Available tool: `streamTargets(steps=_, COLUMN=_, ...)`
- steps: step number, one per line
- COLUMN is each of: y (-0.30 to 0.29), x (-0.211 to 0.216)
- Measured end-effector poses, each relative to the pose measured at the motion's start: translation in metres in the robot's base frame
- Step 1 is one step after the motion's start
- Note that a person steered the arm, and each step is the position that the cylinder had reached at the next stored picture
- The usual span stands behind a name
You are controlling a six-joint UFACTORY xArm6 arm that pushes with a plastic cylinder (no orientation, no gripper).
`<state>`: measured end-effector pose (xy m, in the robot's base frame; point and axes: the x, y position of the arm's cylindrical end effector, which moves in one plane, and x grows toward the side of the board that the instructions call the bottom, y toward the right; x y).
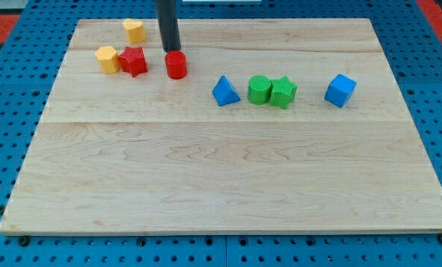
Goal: Push the yellow heart closer to the blue triangle
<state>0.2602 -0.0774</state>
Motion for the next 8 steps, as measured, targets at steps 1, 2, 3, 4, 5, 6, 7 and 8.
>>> streamTargets(steps=1, y=0.058, x=-0.028)
streamTargets(steps=2, y=0.036, x=-0.065)
streamTargets(steps=3, y=0.005, x=-0.068)
streamTargets(steps=4, y=-0.004, x=-0.067)
streamTargets(steps=5, y=-0.007, x=-0.068)
streamTargets(steps=6, y=-0.058, x=-0.069)
streamTargets(steps=7, y=-0.108, x=-0.064)
streamTargets(steps=8, y=-0.148, x=-0.059)
